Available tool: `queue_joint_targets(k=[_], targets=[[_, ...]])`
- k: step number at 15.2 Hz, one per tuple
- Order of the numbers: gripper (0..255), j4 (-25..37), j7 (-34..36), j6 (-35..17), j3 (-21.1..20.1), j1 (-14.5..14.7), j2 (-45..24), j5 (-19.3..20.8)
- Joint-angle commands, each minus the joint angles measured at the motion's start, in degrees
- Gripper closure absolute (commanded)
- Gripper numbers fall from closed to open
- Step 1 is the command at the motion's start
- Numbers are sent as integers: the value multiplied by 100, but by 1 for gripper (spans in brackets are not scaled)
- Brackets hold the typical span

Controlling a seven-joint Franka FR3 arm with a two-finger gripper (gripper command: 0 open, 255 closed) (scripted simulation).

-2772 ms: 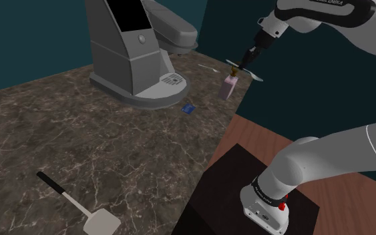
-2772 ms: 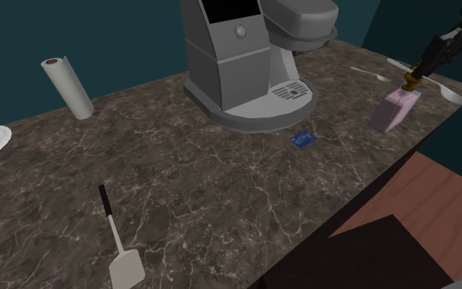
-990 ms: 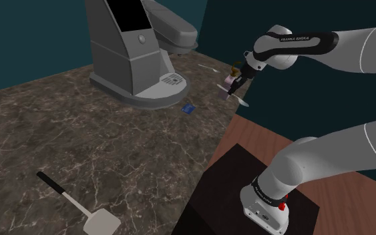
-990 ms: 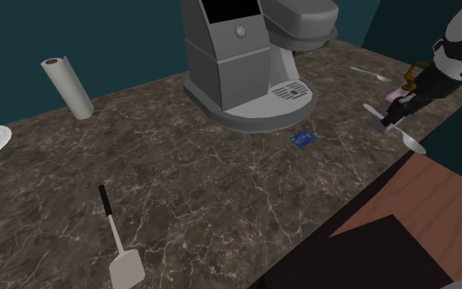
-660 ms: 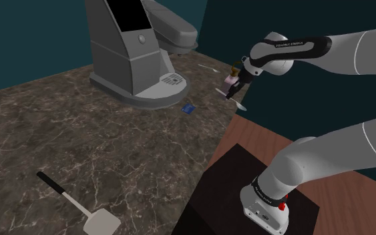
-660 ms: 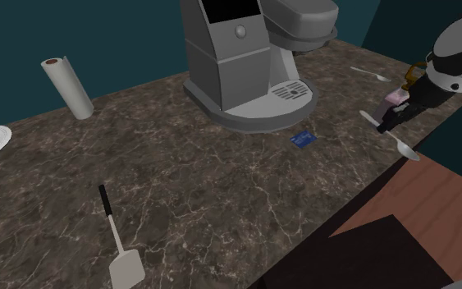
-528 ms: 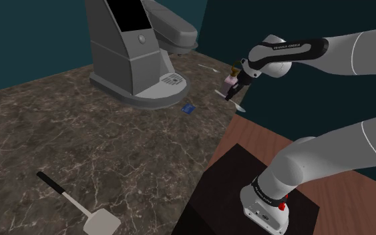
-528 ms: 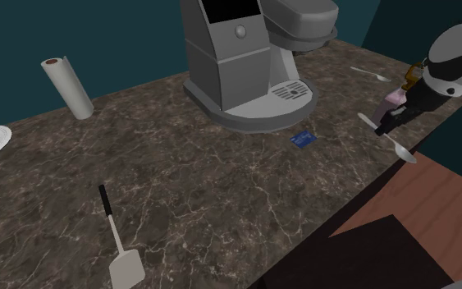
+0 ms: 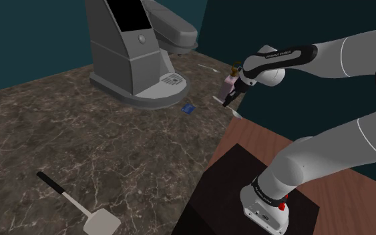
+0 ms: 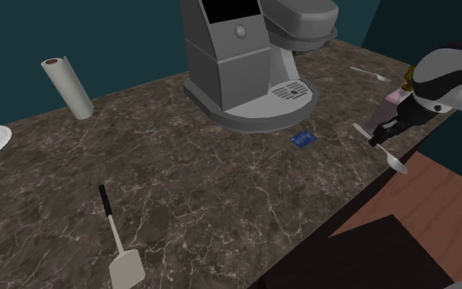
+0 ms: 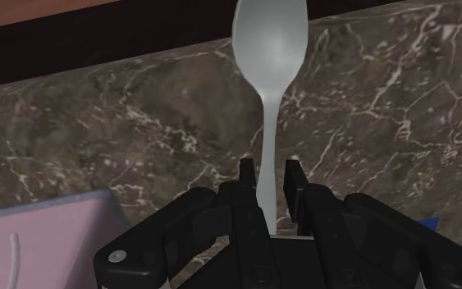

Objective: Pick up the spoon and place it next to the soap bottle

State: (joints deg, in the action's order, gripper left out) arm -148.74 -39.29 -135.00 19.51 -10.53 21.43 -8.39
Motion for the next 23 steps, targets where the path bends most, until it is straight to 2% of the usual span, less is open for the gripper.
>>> queue_joint_targets(k=[1, 4, 11, 12, 17, 21, 23], targets=[[255, -72, -72, -189, 33, 40, -123, -70], [255, -159, -169, -401, 78, 85, -258, -157], [255, -159, -169, -400, 77, 84, -257, -156], [0, -159, -169, -400, 77, 84, -257, -156], [0, -159, -169, -400, 77, 84, -257, -156], [0, 129, 53, 437, 0, -135, 312, 171], [0, 129, 52, 437, -1, -137, 312, 170]])
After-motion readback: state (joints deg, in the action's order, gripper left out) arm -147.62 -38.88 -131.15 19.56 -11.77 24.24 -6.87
